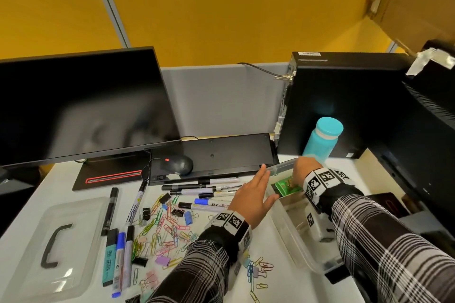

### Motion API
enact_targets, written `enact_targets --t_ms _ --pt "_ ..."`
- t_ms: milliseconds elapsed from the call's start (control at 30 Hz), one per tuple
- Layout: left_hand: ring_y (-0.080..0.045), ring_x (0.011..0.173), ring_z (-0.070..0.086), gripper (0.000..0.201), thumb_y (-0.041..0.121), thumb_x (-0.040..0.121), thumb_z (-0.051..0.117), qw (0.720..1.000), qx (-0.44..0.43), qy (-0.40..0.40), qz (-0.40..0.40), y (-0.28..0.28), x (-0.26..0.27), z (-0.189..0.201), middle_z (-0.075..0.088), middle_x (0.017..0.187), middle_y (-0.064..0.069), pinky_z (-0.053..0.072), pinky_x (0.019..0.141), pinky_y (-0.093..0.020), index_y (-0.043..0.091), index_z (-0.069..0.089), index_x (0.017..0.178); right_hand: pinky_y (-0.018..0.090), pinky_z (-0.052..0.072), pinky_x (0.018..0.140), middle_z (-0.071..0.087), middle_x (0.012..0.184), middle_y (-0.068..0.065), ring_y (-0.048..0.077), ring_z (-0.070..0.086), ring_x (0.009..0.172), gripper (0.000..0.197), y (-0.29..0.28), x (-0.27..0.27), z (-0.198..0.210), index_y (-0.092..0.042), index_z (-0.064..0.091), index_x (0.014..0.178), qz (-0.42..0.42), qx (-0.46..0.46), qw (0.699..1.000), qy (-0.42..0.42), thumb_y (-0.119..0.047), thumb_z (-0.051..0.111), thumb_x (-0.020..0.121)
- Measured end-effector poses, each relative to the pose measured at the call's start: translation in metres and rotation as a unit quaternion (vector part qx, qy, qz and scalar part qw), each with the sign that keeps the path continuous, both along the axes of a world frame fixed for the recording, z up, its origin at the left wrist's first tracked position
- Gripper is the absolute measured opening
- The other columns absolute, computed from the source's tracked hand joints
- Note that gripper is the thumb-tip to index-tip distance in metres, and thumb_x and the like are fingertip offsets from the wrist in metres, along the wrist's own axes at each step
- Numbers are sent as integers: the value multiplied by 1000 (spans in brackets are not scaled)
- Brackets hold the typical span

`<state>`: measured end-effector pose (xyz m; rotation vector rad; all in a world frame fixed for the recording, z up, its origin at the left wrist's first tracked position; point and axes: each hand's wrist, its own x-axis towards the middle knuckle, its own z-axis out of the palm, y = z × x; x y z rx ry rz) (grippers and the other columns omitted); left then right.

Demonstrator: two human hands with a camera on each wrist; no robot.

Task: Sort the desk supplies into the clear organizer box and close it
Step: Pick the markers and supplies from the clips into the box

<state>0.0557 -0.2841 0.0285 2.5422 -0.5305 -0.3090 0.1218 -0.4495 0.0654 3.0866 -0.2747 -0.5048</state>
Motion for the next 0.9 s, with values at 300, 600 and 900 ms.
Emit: enact_targets --t_ms 300,600,900 --pt "-22 142 26 66 48 98 34 999 19 -11 -25 8 -1 0 -11 160 9 29 114 -45 26 2 152 30 50 79 66 97 4 17 60 83 26 20 -8 29 -14 64 103 13 65 998 -7 -34 60 87" --pt "-10 132 35 36 26 99 41 996 42 -41 69 132 -36 -25 40 144 8 28 114 -30 28 45 134 27 46 69 63 81 -5 12 58 75 9 83 -48 48 -24 61 84 101 309 931 -168 -25 54 89" --pt "-17 125 39 38 26 97 44 983 156 -58 83 205 -2 -35 43 138 7 37 102 -33 29 43 134 37 40 101 42 136 6 25 40 124 46 178 -52 -68 -14 44 130 196 117 973 15 -24 57 86"
